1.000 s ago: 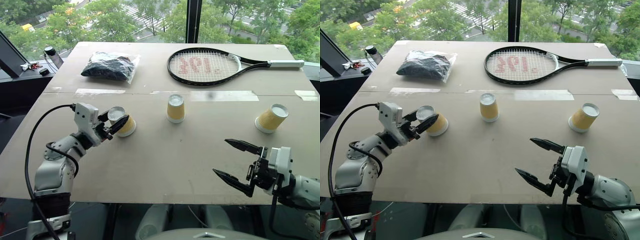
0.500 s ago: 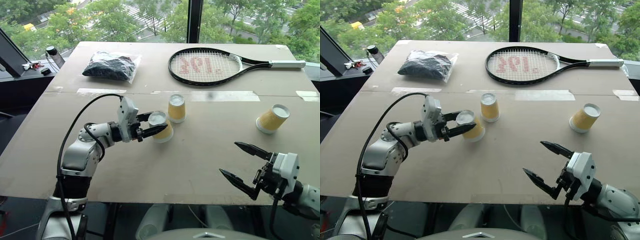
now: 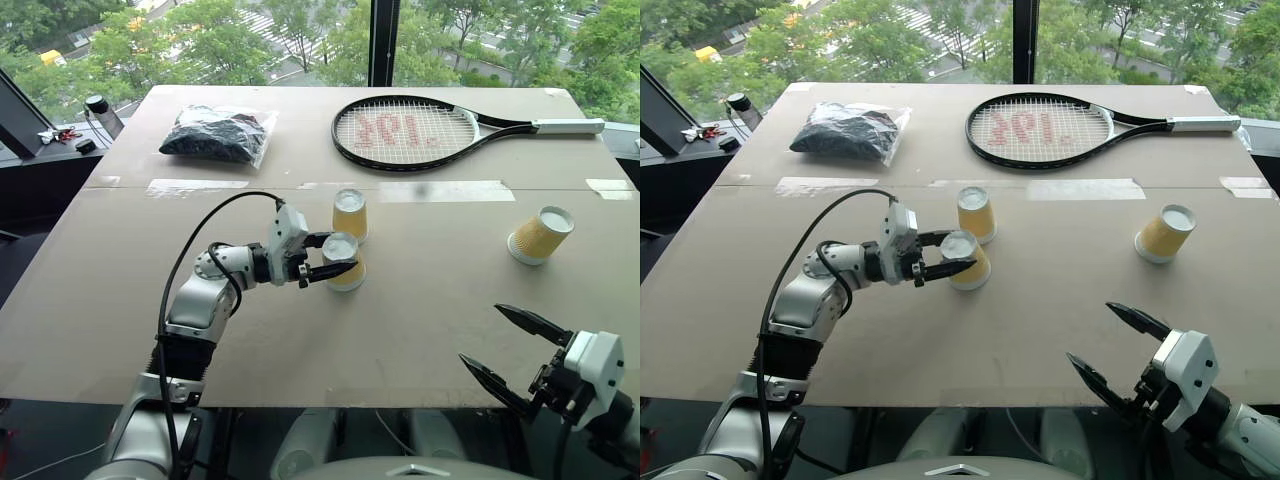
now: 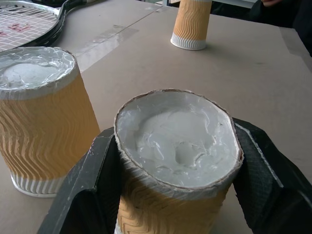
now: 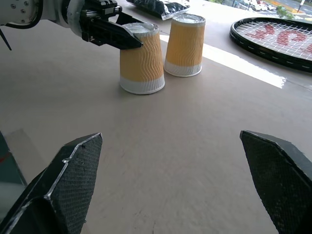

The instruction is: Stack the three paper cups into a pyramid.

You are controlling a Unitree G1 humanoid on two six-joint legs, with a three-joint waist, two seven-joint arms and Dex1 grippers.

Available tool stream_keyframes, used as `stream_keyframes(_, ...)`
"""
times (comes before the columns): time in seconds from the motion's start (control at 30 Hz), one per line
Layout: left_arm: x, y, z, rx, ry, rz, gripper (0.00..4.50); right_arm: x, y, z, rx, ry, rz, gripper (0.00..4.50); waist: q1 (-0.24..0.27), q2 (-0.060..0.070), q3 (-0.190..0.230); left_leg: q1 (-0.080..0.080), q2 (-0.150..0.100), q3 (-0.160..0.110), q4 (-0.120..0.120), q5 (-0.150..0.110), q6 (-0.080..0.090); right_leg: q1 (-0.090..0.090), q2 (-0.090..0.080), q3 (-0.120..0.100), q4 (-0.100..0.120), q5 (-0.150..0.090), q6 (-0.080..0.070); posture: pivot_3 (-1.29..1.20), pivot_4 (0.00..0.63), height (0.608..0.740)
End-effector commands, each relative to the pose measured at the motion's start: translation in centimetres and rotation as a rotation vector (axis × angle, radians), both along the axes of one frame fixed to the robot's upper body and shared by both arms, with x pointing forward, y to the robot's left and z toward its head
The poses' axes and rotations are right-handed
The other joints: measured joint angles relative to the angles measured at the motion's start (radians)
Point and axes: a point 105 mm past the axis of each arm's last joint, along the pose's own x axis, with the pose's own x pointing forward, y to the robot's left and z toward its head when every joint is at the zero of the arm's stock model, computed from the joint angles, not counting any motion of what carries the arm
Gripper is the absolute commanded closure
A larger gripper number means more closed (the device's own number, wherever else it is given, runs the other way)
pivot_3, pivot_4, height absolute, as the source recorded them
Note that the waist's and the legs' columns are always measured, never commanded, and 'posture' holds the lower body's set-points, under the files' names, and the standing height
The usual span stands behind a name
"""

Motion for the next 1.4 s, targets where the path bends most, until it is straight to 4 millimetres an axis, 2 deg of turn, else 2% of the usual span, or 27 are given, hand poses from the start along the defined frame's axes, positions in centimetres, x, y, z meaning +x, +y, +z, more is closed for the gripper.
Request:
stream_keyframes(0.03, 0.3, 0.3, -0.1, 0.017, -0.011, 0.008, 2.04, -0.2, 0.3, 1.2, -0.009, -0.060, 0.002, 0.00, 0.000, 0.000, 0.000, 0.000, 0.000, 0.000, 0.000, 0.000, 0.000, 0.000, 0.000, 0.000, 0.000, 0.000, 0.000, 0.00, 0.150, 0.740)
stream_keyframes(0.57, 0.1, 1.8, -0.5, 0.037, -0.007, 0.042, 2.04, 0.7, 0.8, 1.8, -0.002, -0.072, 0.026, 0.00, -0.007, 0.001, -0.001, 0.001, 0.000, 0.000, 0.000, 0.000, 0.000, 0.000, 0.000, 0.000, 0.001, 0.000, 0.000, 0.00, 0.150, 0.740)
stream_keyframes(0.6, 0.1, 1.9, -0.4, 0.036, -0.013, 0.044, 1.01, 0.7, 0.9, 1.8, -0.001, -0.073, 0.028, 0.00, -0.011, 0.001, -0.001, 0.001, 0.000, 0.000, 0.000, 0.000, 0.000, 0.000, 0.000, 0.000, 0.001, 0.000, 0.000, 0.00, 0.150, 0.740)
stream_keyframes(0.63, 0.0, 1.9, -0.4, 0.031, -0.010, 0.042, 0.82, 0.8, 0.9, 1.8, -0.001, -0.073, 0.030, 0.00, -0.012, 0.001, -0.001, 0.001, 0.000, 0.000, 0.000, 0.000, 0.000, 0.000, 0.000, 0.000, 0.001, 0.000, 0.000, 0.00, 0.150, 0.740)
stream_keyframes(0.7, 0.0, 2.0, -0.1, 0.021, -0.011, 0.048, 0.06, 0.9, 0.9, 1.8, 0.001, -0.075, 0.036, 0.00, -0.013, 0.001, -0.001, 0.001, 0.000, 0.000, 0.000, 0.000, 0.000, 0.000, 0.000, 0.001, 0.001, 0.000, 0.000, 0.00, 0.150, 0.740)
stream_keyframes(0.83, -0.2, 2.6, 1.0, -0.008, -0.028, 0.085, 0.06, 1.8, 1.2, 2.0, 0.011, -0.087, 0.045, 0.00, -0.012, 0.000, 0.000, 0.000, 0.000, 0.000, 0.000, 0.000, 0.000, 0.000, 0.000, 0.000, 0.000, 0.000, 0.000, 0.00, 0.150, 0.740)
stream_keyframes(0.9, -0.8, 3.2, 2.0, -0.042, -0.029, 0.104, 0.06, 3.1, 1.6, 2.4, 0.041, -0.114, 0.030, 0.00, -0.014, 0.000, 0.000, 0.000, 0.000, 0.000, 0.000, 0.000, 0.000, 0.000, 0.000, 0.000, 0.000, 0.000, 0.000, 0.00, 0.150, 0.740)
stream_keyframes(0.97, -2.0, 4.3, 2.8, -0.068, -0.019, 0.126, 0.06, 5.2, 2.3, 2.3, 0.034, -0.119, 0.023, 0.00, -0.021, 0.000, 0.000, 0.000, 0.001, 0.000, 0.000, 0.000, 0.000, 0.000, 0.000, 0.001, 0.000, 0.000, 0.000, 0.00, 0.150, 0.740)
stream_keyframes(1.03, -3.4, 5.1, 3.2, -0.079, -0.007, 0.139, 0.06, 7.4, 2.9, 2.3, 0.006, -0.114, 0.013, 0.00, -0.038, 0.000, 0.000, 0.001, 0.001, 0.001, 0.000, 0.000, 0.000, 0.000, 0.000, 0.002, 0.000, 0.000, 0.000, 0.00, 0.150, 0.740)
stream_keyframes(1.13, -4.7, 5.6, 3.5, -0.080, -0.007, 0.155, 0.06, 10.2, 3.1, 2.4, -0.047, -0.117, -0.042, 0.00, -0.028, 0.001, 0.000, 0.000, 0.001, 0.001, 0.000, 0.000, 0.000, -0.001, 0.000, 0.002, 0.000, 0.000, 0.000, 0.00, 0.150, 0.740)
stream_keyframes(1.27, -7.4, 7.3, 3.8, -0.109, -0.036, 0.239, 0.06, 15.7, 5.7, 3.1, -0.011, -0.094, 0.038, 0.00, -0.025, 0.001, 0.001, 0.000, 0.001, 0.001, 0.000, 0.000, 0.000, -0.002, 0.000, 0.002, 0.000, 0.000, 0.000, 0.00, 0.150, 0.740)
stream_keyframes(1.3, -8.1, 7.5, 4.1, -0.165, -0.015, 0.238, 0.06, 16.6, 6.3, 3.3, -0.017, -0.098, 0.049, 0.00, -0.033, 0.001, 0.001, 0.000, 0.001, 0.002, 0.000, 0.000, 0.000, -0.001, 0.000, 0.003, 0.000, 0.000, 0.000, 0.00, 0.150, 0.740)
stream_keyframes(1.4, -9.6, 8.0, 4.2, -0.153, 0.015, 0.234, 0.06, 18.0, 8.1, 4.1, 0.003, -0.089, 0.106, 0.00, -0.026, 0.000, 0.001, -0.001, 0.001, 0.000, -0.001, 0.000, 0.000, -0.002, 0.000, 0.001, 0.000, 0.000, -0.001, 0.00, 0.150, 0.740)
